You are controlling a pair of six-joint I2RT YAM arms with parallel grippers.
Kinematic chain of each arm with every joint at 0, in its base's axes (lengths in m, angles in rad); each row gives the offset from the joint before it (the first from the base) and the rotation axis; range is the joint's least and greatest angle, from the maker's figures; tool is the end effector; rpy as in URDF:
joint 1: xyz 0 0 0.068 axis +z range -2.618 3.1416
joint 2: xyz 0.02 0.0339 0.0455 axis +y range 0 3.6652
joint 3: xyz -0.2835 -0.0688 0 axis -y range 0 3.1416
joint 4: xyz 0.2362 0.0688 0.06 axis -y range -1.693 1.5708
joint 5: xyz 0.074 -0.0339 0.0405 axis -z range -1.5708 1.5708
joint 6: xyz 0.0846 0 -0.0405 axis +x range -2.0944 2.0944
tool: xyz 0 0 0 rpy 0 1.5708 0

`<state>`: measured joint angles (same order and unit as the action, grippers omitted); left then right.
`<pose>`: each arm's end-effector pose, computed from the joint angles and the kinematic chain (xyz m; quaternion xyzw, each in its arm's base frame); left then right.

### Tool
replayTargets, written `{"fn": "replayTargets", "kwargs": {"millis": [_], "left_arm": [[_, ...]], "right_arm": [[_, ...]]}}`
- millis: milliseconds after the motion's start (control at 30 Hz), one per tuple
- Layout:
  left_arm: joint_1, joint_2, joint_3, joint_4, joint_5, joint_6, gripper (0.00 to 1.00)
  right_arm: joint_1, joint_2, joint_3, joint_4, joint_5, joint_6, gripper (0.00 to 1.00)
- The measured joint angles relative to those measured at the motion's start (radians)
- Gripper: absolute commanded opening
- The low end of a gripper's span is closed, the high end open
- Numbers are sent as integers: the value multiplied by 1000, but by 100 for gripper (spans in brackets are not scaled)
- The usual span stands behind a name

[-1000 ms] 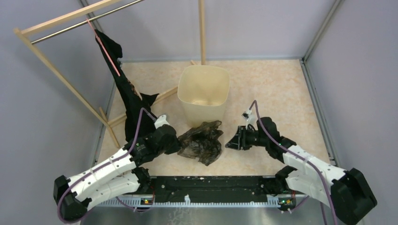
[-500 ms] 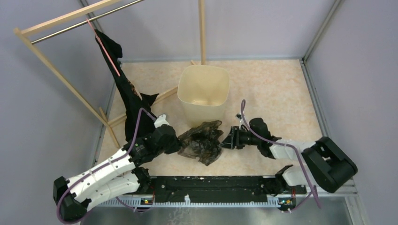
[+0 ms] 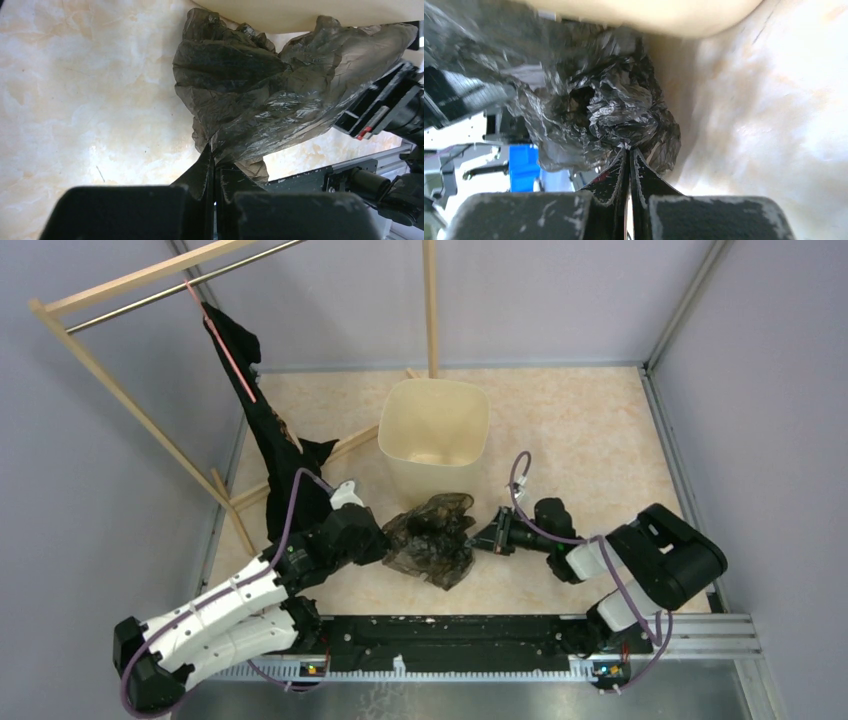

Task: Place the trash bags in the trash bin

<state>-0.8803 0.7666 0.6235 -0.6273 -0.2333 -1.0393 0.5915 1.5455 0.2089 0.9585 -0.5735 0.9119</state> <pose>0.1236 -0.1188 0.2270 -0.1178 0.9082 -0.2555 0.3098 0.1909 0.1835 0.1275 -0.0302 0.8088 0.5388 0.2337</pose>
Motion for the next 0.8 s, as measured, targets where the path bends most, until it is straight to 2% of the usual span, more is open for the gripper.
{"fn": "replayTargets", "kwargs": {"millis": [133,200,367,567,700,800], "left_arm": [[6,80,22,44,-21,42,0],[14,163,69,64,-37,76,0],[61,392,230,120,-74,171,0],[130,601,369,208,-70,262,0],[140,650,397,216,-68,288,0],[140,610,373,218,-55,291,0]], "right_arm": [[-77,-89,8,-67,0,-13,0],[-102,-123,60,-186,0,-56,0],[-145,-123,264,-431,4,-150,0],[-273,-127,362,-610,22,-210,0],[-307,-210,389,-827,86,-290,0],[-304,-357,402,-976,119,-357,0]]}}
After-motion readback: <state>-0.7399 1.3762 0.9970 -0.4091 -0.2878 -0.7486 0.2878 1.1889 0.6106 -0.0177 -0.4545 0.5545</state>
